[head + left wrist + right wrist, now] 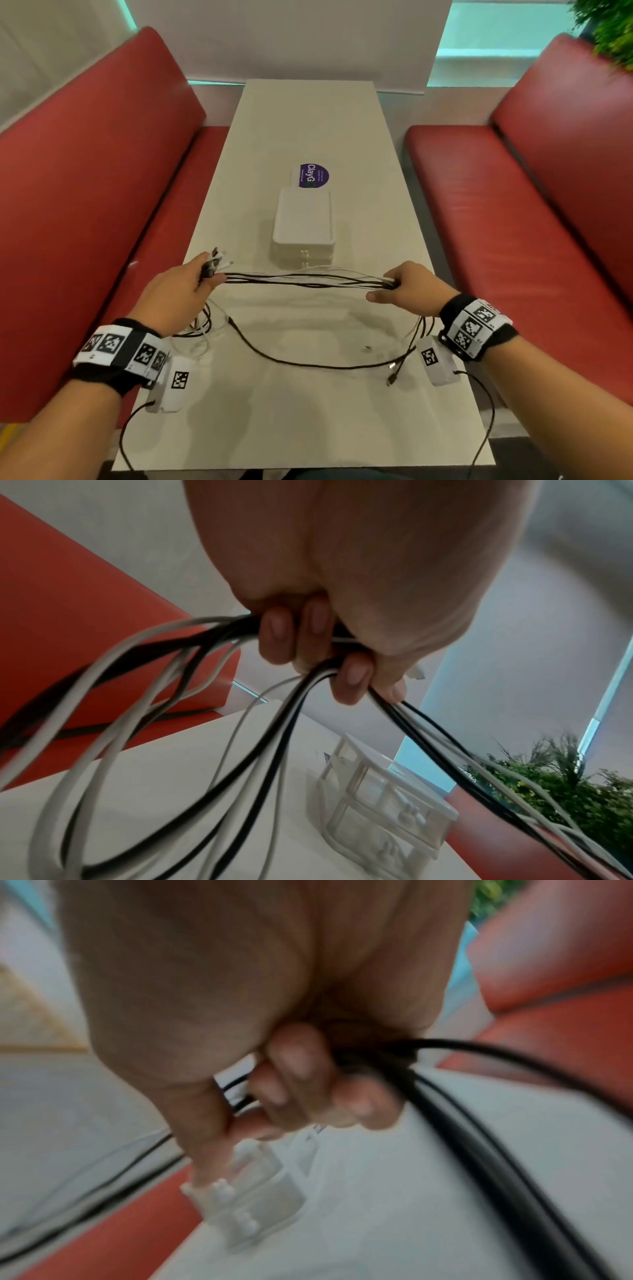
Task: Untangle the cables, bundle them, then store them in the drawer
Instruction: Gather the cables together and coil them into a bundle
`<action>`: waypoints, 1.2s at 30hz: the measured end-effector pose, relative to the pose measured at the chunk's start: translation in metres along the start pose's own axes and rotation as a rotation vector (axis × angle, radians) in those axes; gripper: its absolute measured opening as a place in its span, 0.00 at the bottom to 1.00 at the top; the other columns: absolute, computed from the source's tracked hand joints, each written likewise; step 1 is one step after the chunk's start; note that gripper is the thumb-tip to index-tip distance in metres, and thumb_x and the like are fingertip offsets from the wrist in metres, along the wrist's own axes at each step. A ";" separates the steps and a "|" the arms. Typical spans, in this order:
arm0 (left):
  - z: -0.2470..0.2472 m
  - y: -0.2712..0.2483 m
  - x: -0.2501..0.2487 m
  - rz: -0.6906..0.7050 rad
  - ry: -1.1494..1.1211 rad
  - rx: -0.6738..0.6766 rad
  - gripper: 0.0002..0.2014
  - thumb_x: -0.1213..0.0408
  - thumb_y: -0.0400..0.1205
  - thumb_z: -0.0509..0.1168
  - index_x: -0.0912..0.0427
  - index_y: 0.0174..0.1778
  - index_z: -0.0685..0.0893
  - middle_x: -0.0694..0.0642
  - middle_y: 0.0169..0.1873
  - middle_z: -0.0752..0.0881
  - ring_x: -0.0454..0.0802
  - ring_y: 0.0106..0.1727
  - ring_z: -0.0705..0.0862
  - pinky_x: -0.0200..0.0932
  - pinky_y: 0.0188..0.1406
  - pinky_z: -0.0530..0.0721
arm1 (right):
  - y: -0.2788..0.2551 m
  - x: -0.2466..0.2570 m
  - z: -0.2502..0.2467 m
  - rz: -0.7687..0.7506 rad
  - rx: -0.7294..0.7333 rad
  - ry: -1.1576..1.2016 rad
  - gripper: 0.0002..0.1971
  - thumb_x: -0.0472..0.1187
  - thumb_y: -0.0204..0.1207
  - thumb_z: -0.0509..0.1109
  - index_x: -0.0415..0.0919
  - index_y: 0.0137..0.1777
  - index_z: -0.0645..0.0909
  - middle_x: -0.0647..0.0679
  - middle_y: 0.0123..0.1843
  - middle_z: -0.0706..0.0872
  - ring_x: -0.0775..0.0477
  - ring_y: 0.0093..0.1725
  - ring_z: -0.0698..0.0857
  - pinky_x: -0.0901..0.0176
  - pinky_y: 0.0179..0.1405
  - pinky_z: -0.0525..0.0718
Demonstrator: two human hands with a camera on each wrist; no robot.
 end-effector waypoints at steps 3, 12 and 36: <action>0.005 -0.001 0.008 -0.021 0.014 0.005 0.11 0.47 0.86 0.63 0.51 0.48 0.75 0.52 0.31 0.84 0.64 0.40 0.85 0.60 0.41 0.82 | 0.003 -0.013 -0.017 0.074 -0.038 -0.083 0.32 0.71 0.64 0.79 0.40 0.26 0.80 0.52 0.20 0.84 0.51 0.20 0.71 0.56 0.27 0.69; 0.020 -0.005 0.043 -0.103 0.124 0.055 0.11 0.46 0.86 0.61 0.47 0.44 0.71 0.48 0.28 0.81 0.59 0.34 0.83 0.55 0.36 0.81 | -0.004 -0.055 -0.061 0.217 -0.077 -0.674 0.24 0.64 0.64 0.78 0.41 0.31 0.82 0.54 0.27 0.84 0.51 0.28 0.83 0.62 0.27 0.73; 0.054 -0.008 -0.011 0.038 0.279 0.147 0.12 0.48 0.89 0.58 0.53 0.60 0.73 0.45 0.27 0.74 0.51 0.30 0.75 0.44 0.23 0.63 | 0.001 -0.093 -0.038 0.161 -0.188 -0.589 0.16 0.43 0.64 0.80 0.51 0.49 0.80 0.51 0.49 0.78 0.41 0.57 0.83 0.54 0.48 0.82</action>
Point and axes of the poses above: each hand's wrist, its own y-axis towards the middle knuckle, its own z-axis out of the palm, x = y × z, the point moved 10 cm from there along y, towards the middle knuckle
